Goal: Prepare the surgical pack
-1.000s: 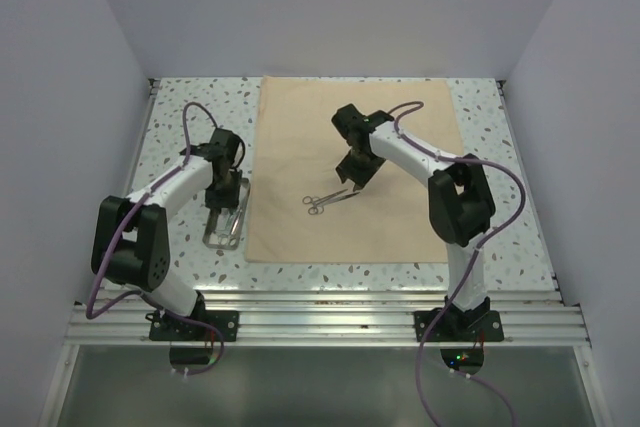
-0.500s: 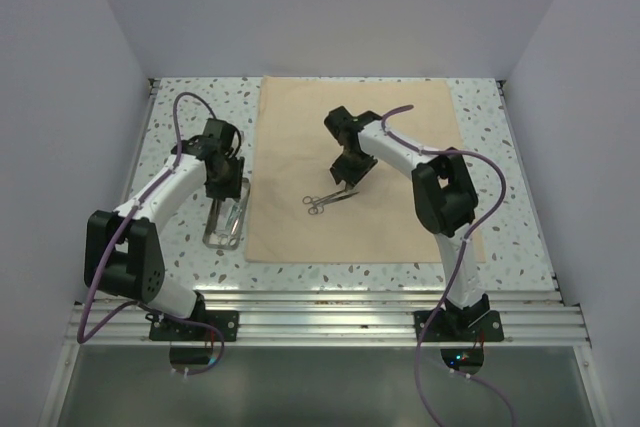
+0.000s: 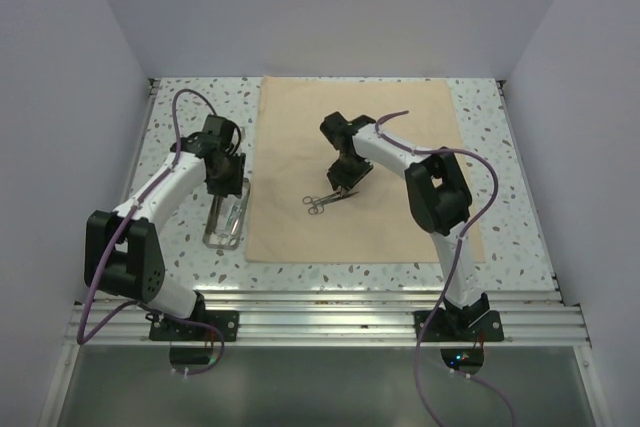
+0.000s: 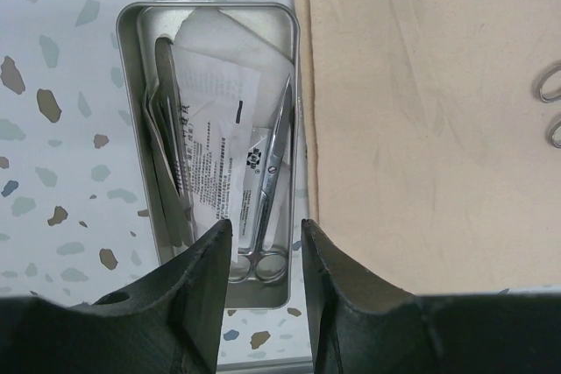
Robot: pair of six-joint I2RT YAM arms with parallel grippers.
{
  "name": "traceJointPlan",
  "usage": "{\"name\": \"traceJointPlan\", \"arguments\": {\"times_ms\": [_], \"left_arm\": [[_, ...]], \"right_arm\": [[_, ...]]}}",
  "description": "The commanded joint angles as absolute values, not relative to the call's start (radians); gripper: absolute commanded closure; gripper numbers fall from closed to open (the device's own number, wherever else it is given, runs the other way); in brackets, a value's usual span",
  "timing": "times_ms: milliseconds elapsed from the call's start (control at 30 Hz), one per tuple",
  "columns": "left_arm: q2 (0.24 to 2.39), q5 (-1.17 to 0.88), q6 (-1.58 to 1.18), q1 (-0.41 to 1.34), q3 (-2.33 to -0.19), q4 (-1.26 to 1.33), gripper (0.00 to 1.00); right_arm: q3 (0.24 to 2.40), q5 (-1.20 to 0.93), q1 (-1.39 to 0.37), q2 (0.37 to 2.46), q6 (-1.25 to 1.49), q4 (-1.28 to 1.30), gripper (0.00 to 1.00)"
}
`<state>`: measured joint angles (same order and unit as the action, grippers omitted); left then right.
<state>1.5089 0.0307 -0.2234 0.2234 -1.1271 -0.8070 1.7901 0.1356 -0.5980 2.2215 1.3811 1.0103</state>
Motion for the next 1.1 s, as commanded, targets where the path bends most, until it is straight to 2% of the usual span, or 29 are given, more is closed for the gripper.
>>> {"name": "traceJointPlan", "arguments": {"times_ms": [0,400,467,500,567,767,933,1067], "left_arm": [[1.511,0.015,-0.21,0.218,-1.175,-0.822,0.59],[1.491,-0.021,-0.215,0.218,-1.18,-0.825,0.58],[1.486,-0.026,-0.216,0.218,-1.18,-0.825,0.58],[1.485,-0.031,-0.216,0.218,-1.181,-0.825,0.58],[1.479,-0.041,-0.215,0.218,-1.178,-0.824,0.58],[1.439,-0.135,-0.221,0.218,-1.175,-0.781,0.58],[1.428,-0.397,-0.244,0.218,-1.164,-0.675,0.54],[1.422,-0.592,-0.339,0.219,-1.079,-0.478,0.53]], "right_arm": [[1.812,0.163,-0.601,2.241,1.433,1.023,0.67],[1.871,0.178,-0.594,2.324,1.424,1.04,0.79],[1.897,0.175,-0.594,2.338,1.417,1.055,0.85],[1.899,0.17,-0.594,2.345,1.414,1.051,0.93],[1.891,0.158,-0.594,2.345,1.411,1.045,1.0],[1.876,0.152,-0.594,2.277,1.371,1.028,1.0],[1.862,0.112,-0.591,2.194,1.197,0.918,1.0],[1.816,0.043,-0.586,2.137,1.071,0.821,1.0]]}}
